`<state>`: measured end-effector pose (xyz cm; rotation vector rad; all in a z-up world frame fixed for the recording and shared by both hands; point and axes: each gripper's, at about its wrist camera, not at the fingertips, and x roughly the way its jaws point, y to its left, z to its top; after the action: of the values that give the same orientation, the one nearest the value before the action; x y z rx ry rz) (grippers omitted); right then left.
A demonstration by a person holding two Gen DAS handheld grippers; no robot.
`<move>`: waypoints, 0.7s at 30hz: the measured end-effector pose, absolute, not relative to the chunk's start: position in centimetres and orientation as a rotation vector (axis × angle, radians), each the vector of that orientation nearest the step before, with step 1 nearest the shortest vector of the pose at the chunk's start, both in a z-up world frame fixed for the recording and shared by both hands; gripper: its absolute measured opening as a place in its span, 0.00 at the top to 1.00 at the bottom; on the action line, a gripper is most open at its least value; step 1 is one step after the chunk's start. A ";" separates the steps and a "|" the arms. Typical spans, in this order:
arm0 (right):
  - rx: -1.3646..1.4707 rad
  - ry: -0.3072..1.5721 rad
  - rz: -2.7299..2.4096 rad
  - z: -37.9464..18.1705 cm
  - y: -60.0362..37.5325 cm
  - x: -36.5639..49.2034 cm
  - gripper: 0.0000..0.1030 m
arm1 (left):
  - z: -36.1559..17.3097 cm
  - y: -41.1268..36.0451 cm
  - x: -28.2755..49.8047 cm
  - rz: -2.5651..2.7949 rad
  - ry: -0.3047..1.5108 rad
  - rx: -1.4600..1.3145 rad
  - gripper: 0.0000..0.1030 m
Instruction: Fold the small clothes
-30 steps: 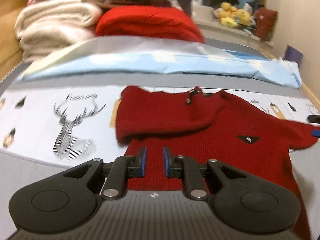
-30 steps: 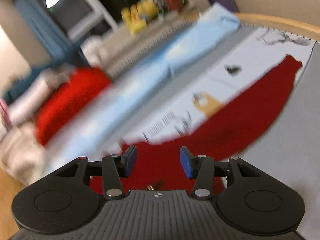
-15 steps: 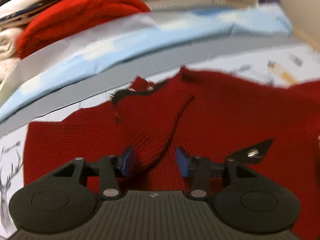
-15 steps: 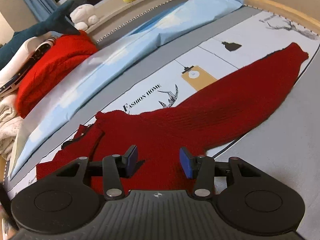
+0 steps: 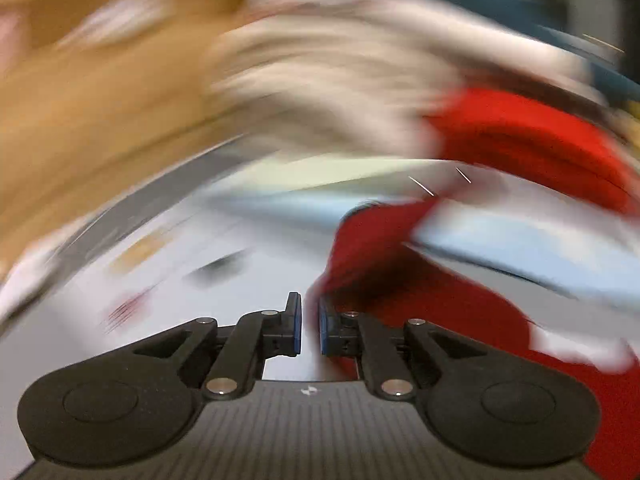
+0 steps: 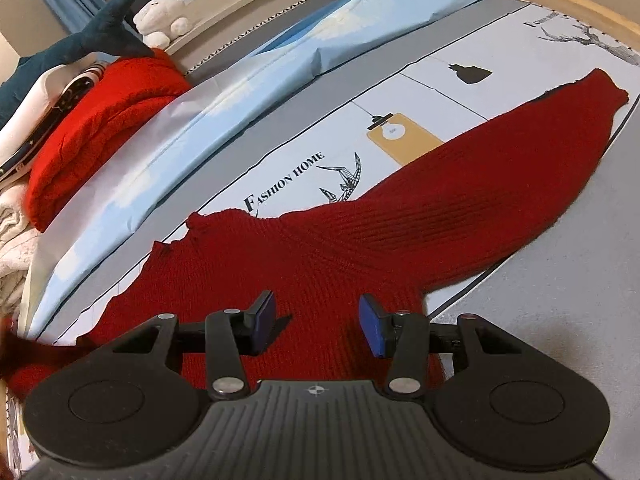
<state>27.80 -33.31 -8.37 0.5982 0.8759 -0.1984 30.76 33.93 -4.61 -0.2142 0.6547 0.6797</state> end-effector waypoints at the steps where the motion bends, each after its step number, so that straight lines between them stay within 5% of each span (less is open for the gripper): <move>1: 0.602 0.879 -0.206 -8.5 -33.4 27.9 0.52 | -4.5 36.2 29.3 0.765 0.670 -0.302 0.92; 3: 0.604 0.885 -0.218 -8.9 -33.6 28.0 0.52 | -4.1 36.9 26.3 0.761 0.638 -0.420 0.89; 6: 0.604 0.900 -0.247 -9.6 -33.8 28.1 0.52 | -5.6 32.6 24.6 0.555 0.659 -0.471 0.57; 7: 0.604 0.906 -0.257 -9.9 -33.9 28.2 0.52 | -7.3 30.8 24.9 0.461 0.699 -0.518 0.55; 13: 0.639 0.956 -0.314 -12.0 -34.8 28.2 0.52 | -17.1 22.9 29.9 0.106 0.983 -0.623 0.56; 19: 0.641 0.988 -0.323 -13.1 -34.9 28.2 0.52 | -20.5 20.9 33.4 0.007 1.024 -0.564 0.58; 20: 0.643 0.989 -0.324 -13.1 -35.0 28.3 0.52 | -20.9 20.6 33.4 0.007 1.028 -0.565 0.63; 21: 0.643 0.990 -0.326 -13.2 -35.0 28.3 0.52 | -20.8 20.5 33.7 -0.004 1.021 -0.552 0.85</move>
<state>28.31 -35.04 -13.17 0.6428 0.9902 -0.3261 33.66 20.51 -20.84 -0.5516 1.0209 -0.0037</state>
